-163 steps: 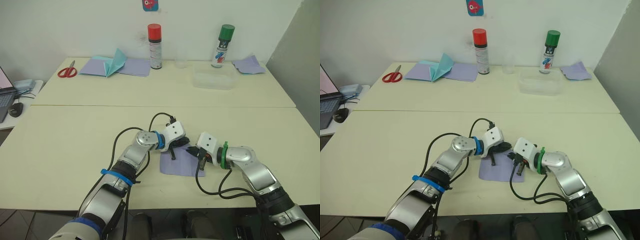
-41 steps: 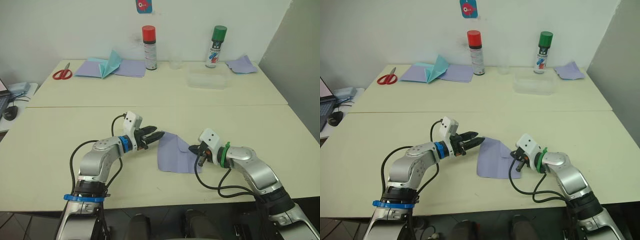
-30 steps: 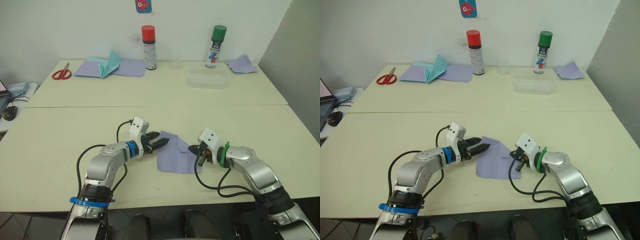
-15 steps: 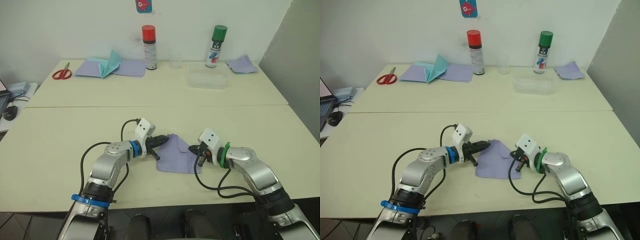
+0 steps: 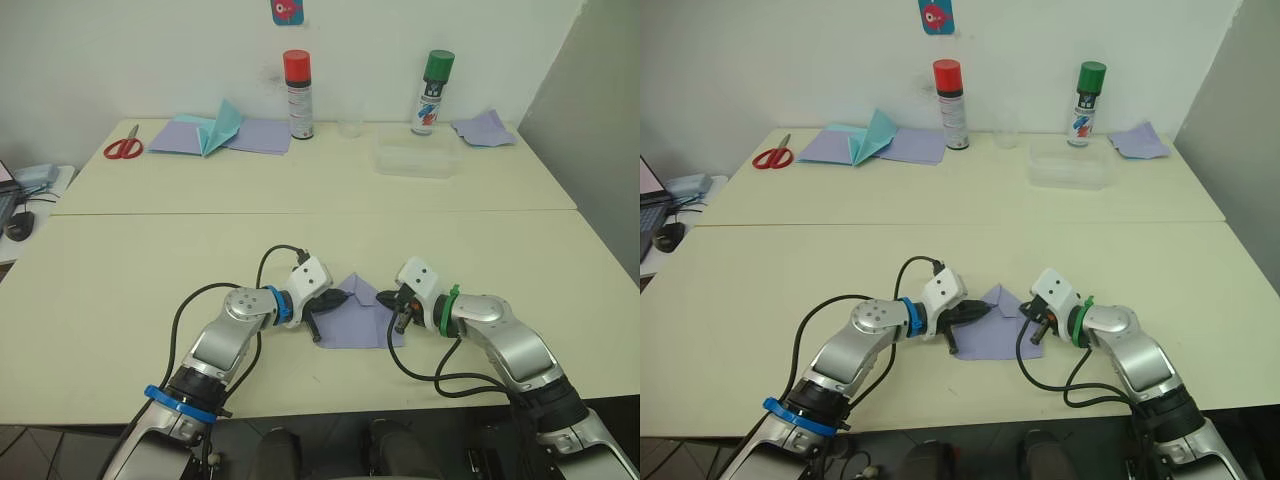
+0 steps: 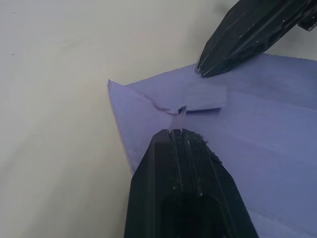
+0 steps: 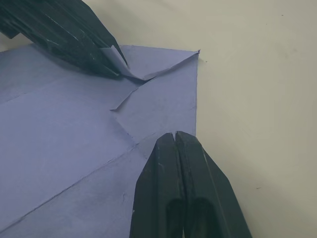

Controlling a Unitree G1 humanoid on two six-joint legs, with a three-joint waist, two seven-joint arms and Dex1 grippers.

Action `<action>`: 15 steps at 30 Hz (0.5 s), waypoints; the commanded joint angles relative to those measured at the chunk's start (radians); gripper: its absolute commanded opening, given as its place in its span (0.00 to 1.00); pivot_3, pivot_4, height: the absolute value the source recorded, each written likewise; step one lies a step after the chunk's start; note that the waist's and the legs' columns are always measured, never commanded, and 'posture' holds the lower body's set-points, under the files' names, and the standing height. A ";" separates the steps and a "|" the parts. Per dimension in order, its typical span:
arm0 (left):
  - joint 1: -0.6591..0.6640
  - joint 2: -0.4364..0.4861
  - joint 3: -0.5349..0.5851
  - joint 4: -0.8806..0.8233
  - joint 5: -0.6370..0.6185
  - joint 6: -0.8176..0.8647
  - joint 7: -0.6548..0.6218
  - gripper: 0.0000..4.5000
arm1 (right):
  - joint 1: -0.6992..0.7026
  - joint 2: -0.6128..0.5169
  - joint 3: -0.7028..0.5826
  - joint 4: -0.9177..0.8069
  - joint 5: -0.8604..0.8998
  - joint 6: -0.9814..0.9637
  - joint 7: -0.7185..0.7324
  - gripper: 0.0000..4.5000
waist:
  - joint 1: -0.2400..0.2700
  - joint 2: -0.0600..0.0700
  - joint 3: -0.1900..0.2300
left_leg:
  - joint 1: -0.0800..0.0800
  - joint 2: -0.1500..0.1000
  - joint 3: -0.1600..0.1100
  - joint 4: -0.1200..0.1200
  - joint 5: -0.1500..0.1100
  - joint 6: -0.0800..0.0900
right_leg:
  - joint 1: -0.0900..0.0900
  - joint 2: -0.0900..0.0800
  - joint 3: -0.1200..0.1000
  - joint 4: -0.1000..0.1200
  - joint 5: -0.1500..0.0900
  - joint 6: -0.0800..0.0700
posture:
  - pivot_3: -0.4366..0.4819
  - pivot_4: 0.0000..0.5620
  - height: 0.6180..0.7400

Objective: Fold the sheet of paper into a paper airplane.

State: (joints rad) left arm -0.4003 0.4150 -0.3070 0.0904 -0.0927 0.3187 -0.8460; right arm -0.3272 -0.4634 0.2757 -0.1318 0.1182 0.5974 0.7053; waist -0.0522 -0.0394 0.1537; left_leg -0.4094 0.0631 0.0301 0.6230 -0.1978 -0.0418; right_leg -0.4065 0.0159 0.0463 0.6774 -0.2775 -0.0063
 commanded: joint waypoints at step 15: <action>-0.016 -0.007 -0.028 0.083 0.049 -0.054 -0.044 0.00 | -0.056 0.042 -0.046 -0.047 0.076 0.080 0.036 0.20 | 0.005 0.001 0.002 | 0.000 0.000 0.000 0.000 0.000 0.000 | 0.000 0.000 0.000 0.000 -0.001 -0.001 | 0.48 0.27 1.00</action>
State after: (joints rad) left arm -0.4245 0.4068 -0.3111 0.1490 -0.0700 0.2537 -0.8856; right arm -0.3546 -0.4202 0.2560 -0.1319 0.1636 0.6669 0.7257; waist -0.0475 -0.0382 0.1559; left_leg -0.4099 0.0628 0.0303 0.6231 -0.1978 -0.0418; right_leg -0.4064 0.0155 0.0457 0.6774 -0.2781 -0.0073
